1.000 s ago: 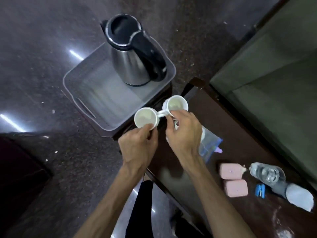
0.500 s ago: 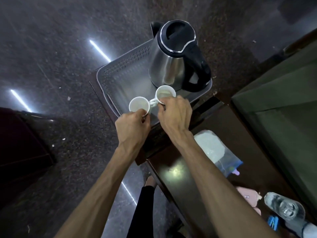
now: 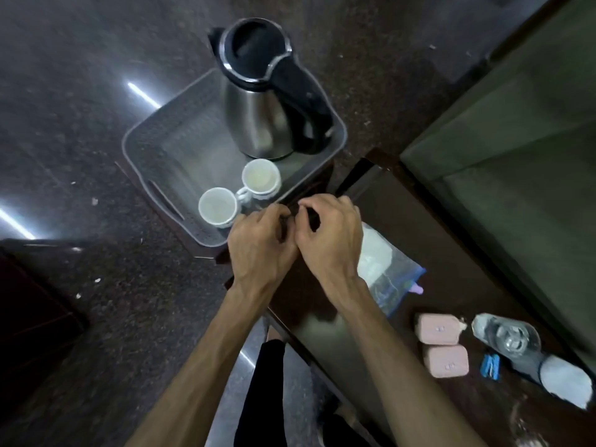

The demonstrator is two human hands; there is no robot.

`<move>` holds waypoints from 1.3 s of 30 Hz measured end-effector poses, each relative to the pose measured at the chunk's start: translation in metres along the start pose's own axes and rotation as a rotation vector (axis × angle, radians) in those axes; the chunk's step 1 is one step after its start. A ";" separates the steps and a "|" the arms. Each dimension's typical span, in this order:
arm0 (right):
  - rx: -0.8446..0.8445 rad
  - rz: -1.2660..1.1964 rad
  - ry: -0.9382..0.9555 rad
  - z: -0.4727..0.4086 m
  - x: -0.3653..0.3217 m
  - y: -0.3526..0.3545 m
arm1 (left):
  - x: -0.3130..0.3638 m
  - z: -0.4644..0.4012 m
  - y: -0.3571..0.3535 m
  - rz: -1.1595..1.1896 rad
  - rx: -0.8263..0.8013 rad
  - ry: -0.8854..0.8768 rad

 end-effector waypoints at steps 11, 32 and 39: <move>0.183 -0.060 -0.501 0.130 0.203 0.100 | 0.163 0.112 -0.132 0.081 -0.430 -0.250; -0.052 0.056 -0.848 0.284 0.361 0.071 | 0.204 0.241 -0.294 -0.367 -0.959 -0.480; 0.084 0.069 -0.787 0.279 0.350 0.078 | 0.202 0.237 -0.284 -0.301 -0.915 -0.482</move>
Point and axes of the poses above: each hand's wrist, its own z-axis away from the middle knuckle, its own y-axis out of the back of the hand, x = y × z, the point moved 7 cm from there along -z, towards the middle knuckle, and after that the axes turned 3 degrees about -x, right-handed, at the moved point
